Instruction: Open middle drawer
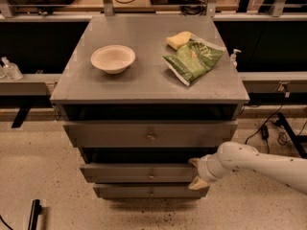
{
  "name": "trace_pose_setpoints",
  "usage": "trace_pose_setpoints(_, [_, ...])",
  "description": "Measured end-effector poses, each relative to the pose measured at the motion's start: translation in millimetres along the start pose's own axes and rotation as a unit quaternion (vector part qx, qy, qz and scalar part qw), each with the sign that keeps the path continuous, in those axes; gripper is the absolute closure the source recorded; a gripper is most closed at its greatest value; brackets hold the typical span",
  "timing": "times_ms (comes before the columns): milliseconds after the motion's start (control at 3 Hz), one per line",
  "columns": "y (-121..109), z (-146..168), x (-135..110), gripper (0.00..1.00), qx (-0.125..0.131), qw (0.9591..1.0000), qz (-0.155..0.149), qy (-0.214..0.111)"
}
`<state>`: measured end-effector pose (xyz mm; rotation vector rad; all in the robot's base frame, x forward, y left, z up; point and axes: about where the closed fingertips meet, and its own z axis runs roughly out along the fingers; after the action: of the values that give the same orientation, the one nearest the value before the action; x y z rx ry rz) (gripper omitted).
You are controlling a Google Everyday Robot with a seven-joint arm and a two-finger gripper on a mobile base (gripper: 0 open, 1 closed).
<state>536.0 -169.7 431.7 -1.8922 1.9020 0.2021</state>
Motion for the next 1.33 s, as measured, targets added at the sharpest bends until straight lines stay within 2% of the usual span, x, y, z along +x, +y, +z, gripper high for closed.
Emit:
trace_pose_setpoints(333, [33.5,-14.3,-9.8,0.43,-0.024,0.9996,-0.012,-0.011])
trace_pose_setpoints(667, [58.9,-35.1,-26.2,0.31,-0.044,0.9982,-0.034,-0.023])
trace_pose_setpoints(1000, [69.4,-49.3,-42.6,0.28,-0.053,0.9968,-0.052,-0.029])
trace_pose_setpoints(1333, [60.2,-52.1,-54.3,0.11,-0.046,0.9965,-0.065,-0.025])
